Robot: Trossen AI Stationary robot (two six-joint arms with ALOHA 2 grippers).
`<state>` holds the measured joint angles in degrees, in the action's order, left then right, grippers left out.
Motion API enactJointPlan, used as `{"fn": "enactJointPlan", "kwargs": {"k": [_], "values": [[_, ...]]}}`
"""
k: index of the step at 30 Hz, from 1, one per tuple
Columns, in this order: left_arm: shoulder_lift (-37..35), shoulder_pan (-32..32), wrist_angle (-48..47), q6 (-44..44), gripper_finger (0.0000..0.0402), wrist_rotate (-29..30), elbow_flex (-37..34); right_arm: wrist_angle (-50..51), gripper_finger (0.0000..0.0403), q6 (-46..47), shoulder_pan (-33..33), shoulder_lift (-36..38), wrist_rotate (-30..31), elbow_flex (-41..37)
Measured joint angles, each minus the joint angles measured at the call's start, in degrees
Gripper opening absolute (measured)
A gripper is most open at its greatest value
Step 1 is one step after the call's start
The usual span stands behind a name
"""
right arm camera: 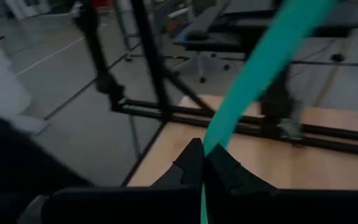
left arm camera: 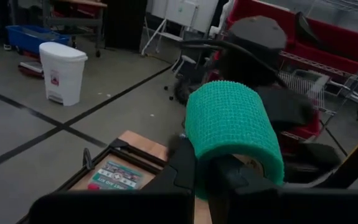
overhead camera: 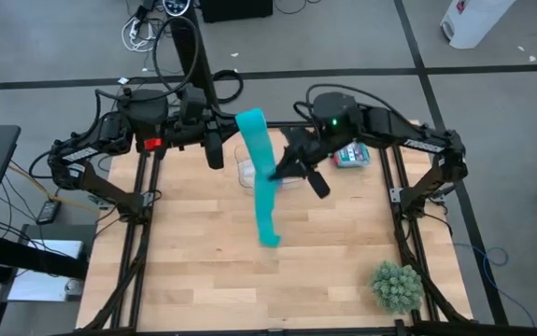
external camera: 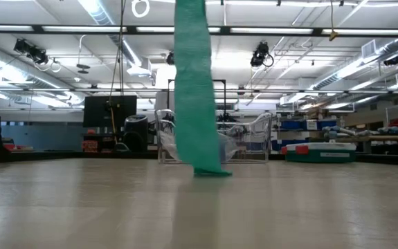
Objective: Roll bandage
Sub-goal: Roll the sky blue bandage
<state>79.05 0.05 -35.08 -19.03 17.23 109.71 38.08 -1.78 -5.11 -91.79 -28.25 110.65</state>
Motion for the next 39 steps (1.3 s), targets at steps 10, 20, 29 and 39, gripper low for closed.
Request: {"fn": "enactJointPlan", "kwargs": {"k": [10,20,29,39], "values": [[0.0,-0.1,-0.1,-0.8,0.0022,-1.3,0.0,2.4,0.0077,0.1,-4.7,-0.1,-3.4,0.0],[0.0,-0.1,-1.8,-2.8,0.0022,-4.2,0.0,4.7,0.0188,0.5,-4.7,4.8,1.6,0.0],[0.6,0.0,-4.5,-8.0,0.0022,-12.6,0.0,-8.0,0.0174,-8.2,-4.7,6.2,12.1,0.0],[1.4,0.3,-4.3,-10.0,0.0022,-13.5,0.0,-11.5,0.0162,-10.3,-3.5,5.8,12.2,0.0]]}}
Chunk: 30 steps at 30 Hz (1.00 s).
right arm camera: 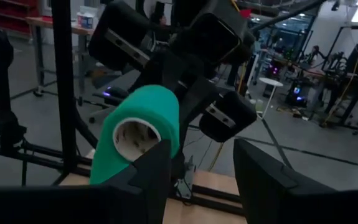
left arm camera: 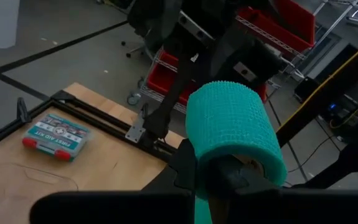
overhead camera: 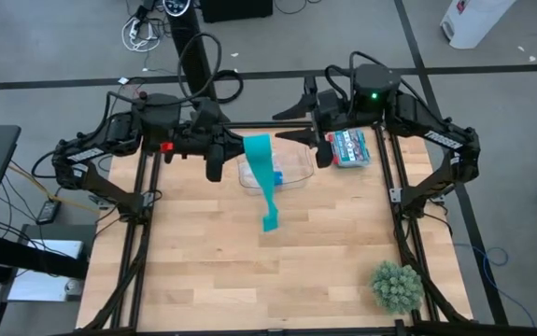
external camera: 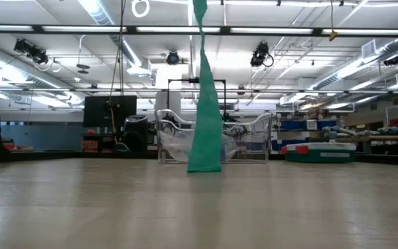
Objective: Roll bandage
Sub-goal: Roll the sky blue bandage
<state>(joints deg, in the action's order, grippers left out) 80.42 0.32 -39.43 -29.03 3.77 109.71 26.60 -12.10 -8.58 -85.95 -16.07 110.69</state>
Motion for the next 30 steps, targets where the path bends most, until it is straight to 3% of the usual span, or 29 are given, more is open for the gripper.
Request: {"fn": "enactJointPlan", "kwargs": {"k": [24,30], "values": [[1.1,1.7,0.1,-2.8,0.0023,-2.2,0.0,-1.3,0.0161,-5.6,2.3,-2.2,2.9,0.0],[1.1,2.2,-0.2,-2.8,0.0023,-2.2,0.0,-1.3,0.0128,-5.7,2.3,-3.1,1.2,0.0]]}}
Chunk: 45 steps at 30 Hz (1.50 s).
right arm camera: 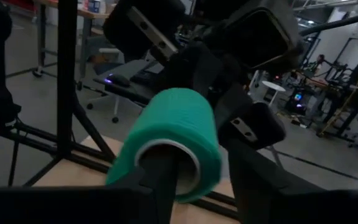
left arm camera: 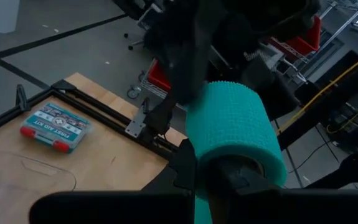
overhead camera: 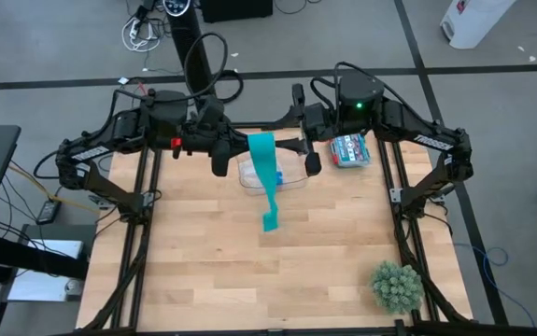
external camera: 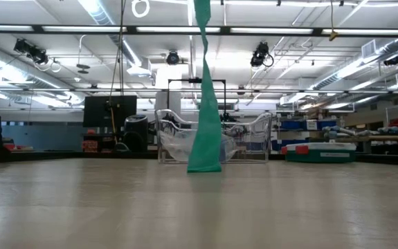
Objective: Roll bandage
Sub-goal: Roll the sky blue bandage
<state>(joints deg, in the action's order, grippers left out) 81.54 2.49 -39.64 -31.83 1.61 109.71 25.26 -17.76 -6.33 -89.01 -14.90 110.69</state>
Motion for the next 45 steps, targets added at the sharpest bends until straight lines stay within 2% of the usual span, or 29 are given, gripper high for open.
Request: {"fn": "enactJointPlan", "kwargs": {"k": [8,10,14,21,28,39,45], "values": [[0.0,0.6,0.2,0.2,0.003,0.0,0.0,0.0,0.0022,0.4,-0.3,0.0,-0.5,0.0],[0.0,0.6,0.3,0.9,0.0039,0.7,0.0,0.1,0.0007,1.2,-0.6,0.0,-1.2,0.0],[0.0,0.6,0.3,2.3,0.0064,2.8,0.0,0.1,0.0005,3.2,-0.8,0.0,-1.3,0.0],[-0.3,0.6,0.3,9.6,0.0124,6.5,0.0,0.2,0.0001,4.6,-1.8,0.4,-1.7,0.0],[-1.5,0.6,1.8,16.6,0.0172,7.8,0.0,-0.2,0.0,6.5,-1.7,0.7,-1.8,0.0],[-5.2,0.7,3.1,16.5,0.0178,8.0,0.0,-1.7,0.0,8.8,-3.2,3.4,-2.1,0.0],[-3.2,-0.3,2.9,10.6,0.0177,3.5,0.1,-3.5,0.0,10.3,-4.4,3.5,-1.9,0.0]]}}
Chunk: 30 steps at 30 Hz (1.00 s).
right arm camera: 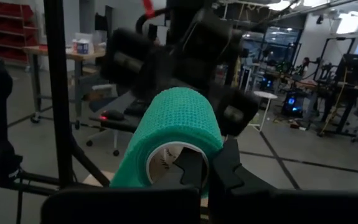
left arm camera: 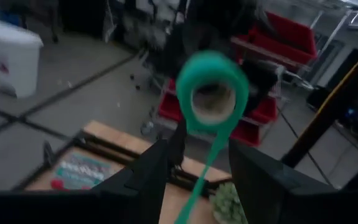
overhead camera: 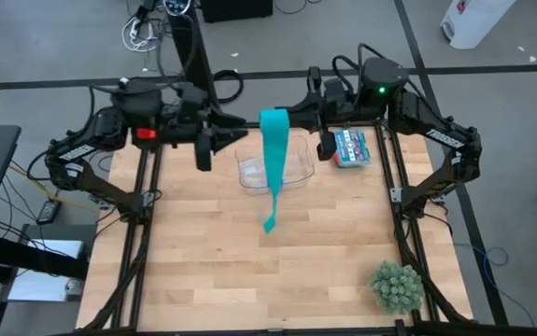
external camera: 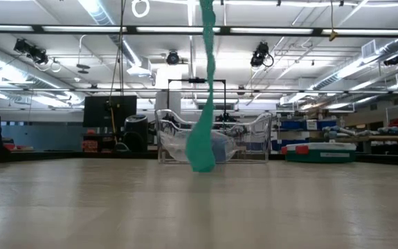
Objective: Roll bandage
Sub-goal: Roll the sky blue bandage
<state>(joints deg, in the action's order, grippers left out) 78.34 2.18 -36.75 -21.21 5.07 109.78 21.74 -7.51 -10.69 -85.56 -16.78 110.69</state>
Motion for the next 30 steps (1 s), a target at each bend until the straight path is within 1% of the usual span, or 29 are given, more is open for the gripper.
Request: {"fn": "enactJointPlan", "kwargs": {"k": [8,14,16,18,19,20,22,23,24,27,30], "values": [[4.1,-0.6,0.2,-4.2,0.0177,-0.4,-0.1,-0.5,0.0,0.5,-0.3,0.0,0.0,0.0],[5.9,-0.6,-0.1,-4.6,0.0177,-0.9,-0.2,-0.5,0.0,0.6,-0.4,0.0,0.8,0.0],[6.0,-0.6,0.1,-4.5,0.017,-0.9,-0.1,-0.5,0.0,1.0,-0.5,0.0,0.9,0.0],[6.0,-0.6,0.0,-3.3,0.0148,-0.9,-0.1,-0.5,0.0,2.4,-0.7,0.0,0.9,0.0],[6.1,-0.6,-0.3,-2.8,0.013,-0.8,-0.1,-0.5,0.0,3.1,-0.8,0.0,0.8,0.0],[6.1,-0.6,-1.0,-2.4,0.0106,-0.6,-0.1,-0.5,0.0,3.9,-0.9,0.0,0.7,0.0],[6.2,-0.6,-2.1,-1.8,0.0044,-0.1,-0.1,-0.5,0.0,4.9,-1.1,0.0,0.4,0.0],[6.2,-0.6,-2.5,-1.7,0.0023,0.3,-0.1,-0.6,0.0,5.6,-1.3,0.0,-0.2,0.0],[6.2,-0.6,-2.6,-1.7,0.0014,1.0,-0.1,-0.9,0.0,6.6,-1.5,0.1,-1.1,0.0],[6.2,-0.6,-2.7,-1.6,0.0007,2.1,-0.1,-1.4,0.0,10.2,-2.2,0.4,-3.8,0.0],[6.1,-0.6,-3.8,-1.2,0.0005,2.7,-0.1,-1.1,0.0,13.9,-3.0,0.8,-5.4,0.0]]}}
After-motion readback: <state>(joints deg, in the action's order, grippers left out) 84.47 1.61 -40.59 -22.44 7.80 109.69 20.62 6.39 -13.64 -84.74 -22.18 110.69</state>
